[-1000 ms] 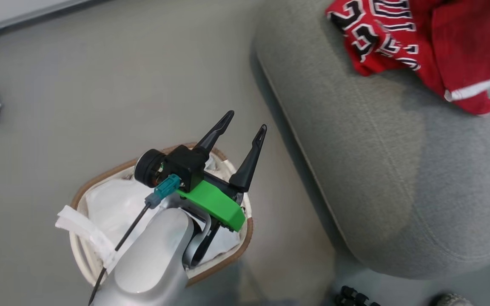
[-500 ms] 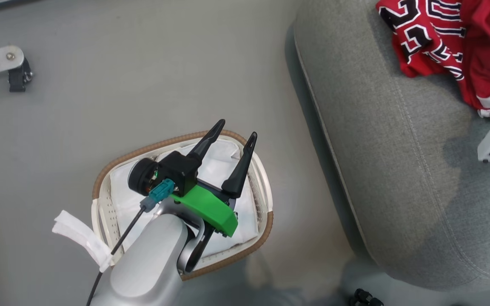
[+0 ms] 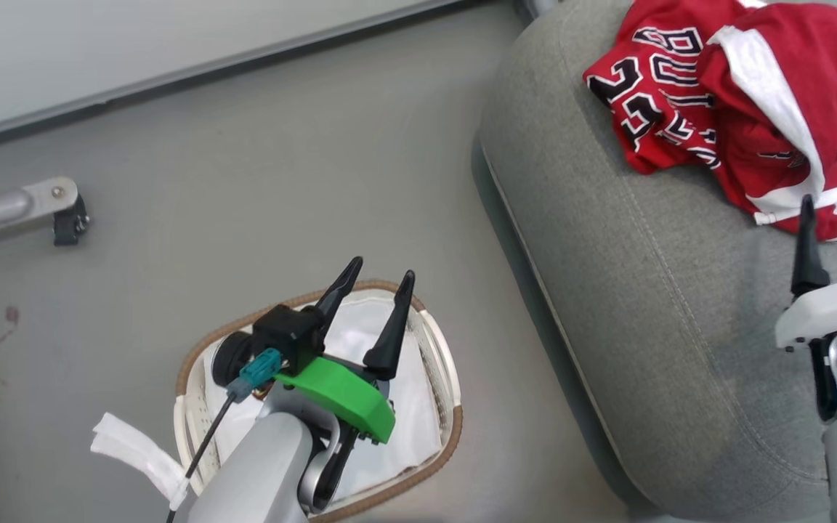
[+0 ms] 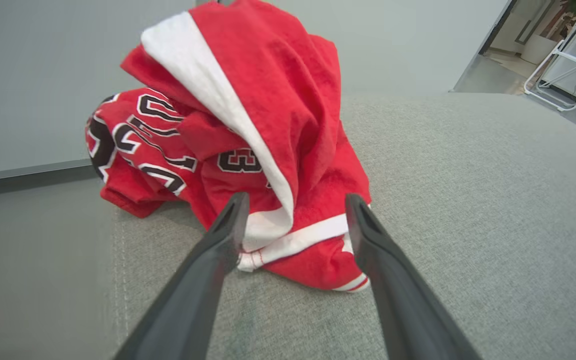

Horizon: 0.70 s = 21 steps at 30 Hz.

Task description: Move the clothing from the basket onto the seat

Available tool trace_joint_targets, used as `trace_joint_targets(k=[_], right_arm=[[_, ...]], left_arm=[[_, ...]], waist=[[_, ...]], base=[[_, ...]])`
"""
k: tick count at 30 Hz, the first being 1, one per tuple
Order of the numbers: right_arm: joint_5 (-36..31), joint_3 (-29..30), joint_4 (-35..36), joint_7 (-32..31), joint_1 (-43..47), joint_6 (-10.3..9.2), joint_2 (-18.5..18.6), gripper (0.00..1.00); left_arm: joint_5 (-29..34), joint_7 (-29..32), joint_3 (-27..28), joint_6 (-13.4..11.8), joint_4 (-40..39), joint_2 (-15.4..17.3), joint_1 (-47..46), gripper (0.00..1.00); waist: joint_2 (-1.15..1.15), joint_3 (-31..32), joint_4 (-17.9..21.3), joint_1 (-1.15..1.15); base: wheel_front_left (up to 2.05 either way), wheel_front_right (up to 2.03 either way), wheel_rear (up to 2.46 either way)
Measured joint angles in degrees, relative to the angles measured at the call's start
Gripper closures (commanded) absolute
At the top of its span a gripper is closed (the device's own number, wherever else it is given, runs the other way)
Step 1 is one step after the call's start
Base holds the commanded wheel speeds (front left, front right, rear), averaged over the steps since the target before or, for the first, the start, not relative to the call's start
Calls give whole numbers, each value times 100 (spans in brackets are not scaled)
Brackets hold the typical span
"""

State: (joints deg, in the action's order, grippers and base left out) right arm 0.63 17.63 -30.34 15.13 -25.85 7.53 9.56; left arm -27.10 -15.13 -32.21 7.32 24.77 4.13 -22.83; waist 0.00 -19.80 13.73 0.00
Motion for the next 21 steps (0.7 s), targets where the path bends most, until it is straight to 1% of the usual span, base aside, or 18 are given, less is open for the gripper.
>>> trace_joint_targets(k=[4, 9, 13, 17, 21], right_arm=[[182, -343, 381, 0, 141, -1, -148, 0], [366, -827, 623, 1, 186, 0, -389, 0], [459, -1096, 650, 1, 190, 0, -559, 0], [549, -1233, 684, 1, 243, -1, -638, 0], [598, -1372, 645, 0, 315, -1, -668, 0]], left_arm=[[67, 0, 352, 2, 51, -46, 179, 0], [369, 0, 966, -9, 104, -93, 377, 0], [602, 0, 1477, -57, 62, -108, 527, 0], [783, 0, 1878, -122, 24, -119, 714, 0], [857, 0, 2149, -205, -23, -119, 883, 0]], waist=[[0, 257, -79, 0], [0, 437, -344, 0], [0, 551, -599, 0], [0, 671, -867, 0], [0, 788, -1123, 0]], base=[[0, 0, 0], [0, 0, 0], [0, 0, 0], [0, 0, 0], [0, 0, 0]])
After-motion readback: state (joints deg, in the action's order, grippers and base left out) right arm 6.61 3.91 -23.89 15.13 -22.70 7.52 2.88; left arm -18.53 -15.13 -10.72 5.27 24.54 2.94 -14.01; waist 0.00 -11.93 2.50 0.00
